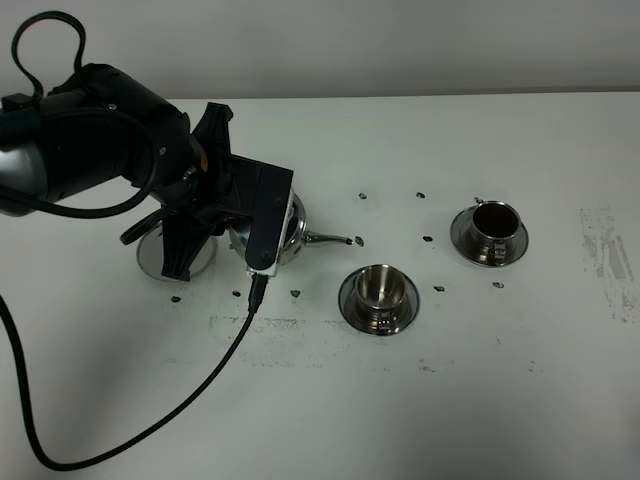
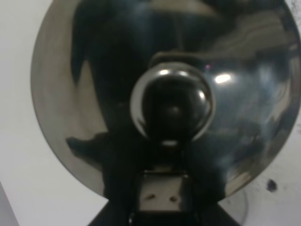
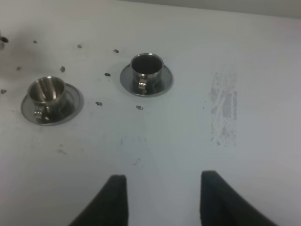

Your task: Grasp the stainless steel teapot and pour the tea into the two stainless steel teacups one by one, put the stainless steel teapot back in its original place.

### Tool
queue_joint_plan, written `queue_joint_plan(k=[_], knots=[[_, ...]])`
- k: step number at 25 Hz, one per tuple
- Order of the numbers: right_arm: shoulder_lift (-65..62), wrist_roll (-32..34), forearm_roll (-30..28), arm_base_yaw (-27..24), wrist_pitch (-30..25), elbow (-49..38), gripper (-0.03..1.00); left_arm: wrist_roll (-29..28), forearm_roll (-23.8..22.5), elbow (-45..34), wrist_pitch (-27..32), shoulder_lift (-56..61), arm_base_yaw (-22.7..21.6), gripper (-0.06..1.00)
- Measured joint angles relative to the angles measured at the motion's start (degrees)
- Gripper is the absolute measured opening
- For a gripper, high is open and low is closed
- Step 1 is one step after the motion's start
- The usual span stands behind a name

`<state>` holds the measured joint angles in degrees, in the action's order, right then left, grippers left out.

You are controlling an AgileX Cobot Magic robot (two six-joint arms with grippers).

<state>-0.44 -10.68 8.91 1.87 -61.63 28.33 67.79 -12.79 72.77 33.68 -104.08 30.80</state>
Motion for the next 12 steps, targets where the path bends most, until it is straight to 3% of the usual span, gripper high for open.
queue_joint_plan(k=[12], knots=[[0.0,0.0,0.0,0.0,0.1,0.0,0.38,1.8,-3.6,2.1,-2.2,-5.8,2.5,0.18]])
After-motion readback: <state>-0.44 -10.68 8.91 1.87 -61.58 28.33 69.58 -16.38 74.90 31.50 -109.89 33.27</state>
